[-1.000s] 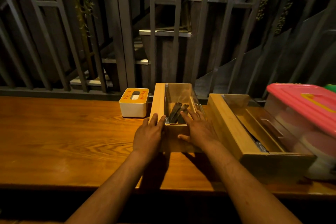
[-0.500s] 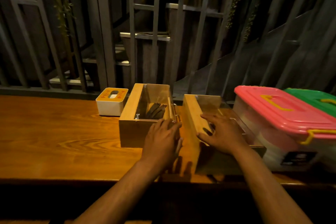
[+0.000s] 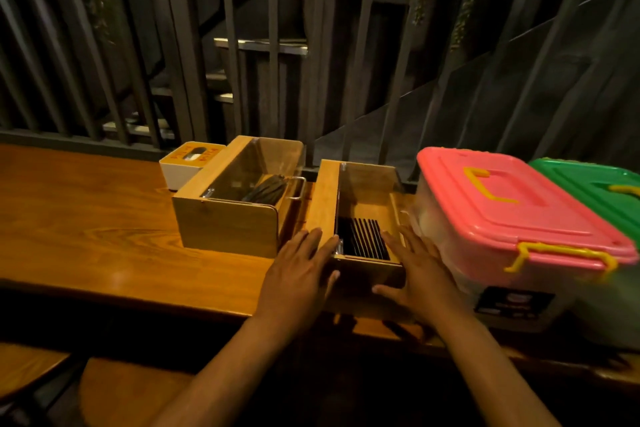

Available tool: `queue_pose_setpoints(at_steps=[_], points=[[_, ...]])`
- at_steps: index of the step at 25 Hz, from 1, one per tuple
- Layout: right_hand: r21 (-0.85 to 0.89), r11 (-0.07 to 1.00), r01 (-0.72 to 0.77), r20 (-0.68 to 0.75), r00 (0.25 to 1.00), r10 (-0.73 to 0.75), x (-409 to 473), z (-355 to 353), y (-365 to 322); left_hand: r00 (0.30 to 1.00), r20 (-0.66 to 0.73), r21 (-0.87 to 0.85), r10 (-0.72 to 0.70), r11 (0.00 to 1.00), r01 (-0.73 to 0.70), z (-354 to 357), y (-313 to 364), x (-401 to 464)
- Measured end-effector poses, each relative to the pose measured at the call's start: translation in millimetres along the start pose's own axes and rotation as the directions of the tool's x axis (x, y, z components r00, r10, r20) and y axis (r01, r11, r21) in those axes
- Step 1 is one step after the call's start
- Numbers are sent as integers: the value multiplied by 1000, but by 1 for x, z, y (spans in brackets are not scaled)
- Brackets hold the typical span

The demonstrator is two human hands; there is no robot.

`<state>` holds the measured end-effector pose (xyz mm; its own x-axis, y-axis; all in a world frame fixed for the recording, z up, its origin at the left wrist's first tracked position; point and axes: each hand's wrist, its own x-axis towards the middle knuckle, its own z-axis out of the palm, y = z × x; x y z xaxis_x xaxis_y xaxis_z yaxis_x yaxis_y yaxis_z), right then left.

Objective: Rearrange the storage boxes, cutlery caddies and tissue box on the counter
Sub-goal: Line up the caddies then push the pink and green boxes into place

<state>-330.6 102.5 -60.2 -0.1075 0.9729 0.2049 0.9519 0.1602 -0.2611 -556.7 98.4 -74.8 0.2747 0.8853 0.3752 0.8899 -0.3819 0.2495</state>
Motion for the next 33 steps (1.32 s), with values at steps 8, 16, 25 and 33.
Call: queue_pose_setpoints(at_steps=[8,16,25,33], points=[[40,999,-3,-10,1000,3,48,20,4,999,-24,108,-27,994,29,16,-20,38],[29,1000,-6,-30,1000,7,96,25,12,999,-35,103,-10,995,14,27,-37,83],[4,999,-36,3,999,36,121,28,11,999,-35,79,-20,997,22,39,-52,103],[-77,994,-72,35,997,75,121,25,7,1000,-16,121,-7,993,9,36,-50,106]])
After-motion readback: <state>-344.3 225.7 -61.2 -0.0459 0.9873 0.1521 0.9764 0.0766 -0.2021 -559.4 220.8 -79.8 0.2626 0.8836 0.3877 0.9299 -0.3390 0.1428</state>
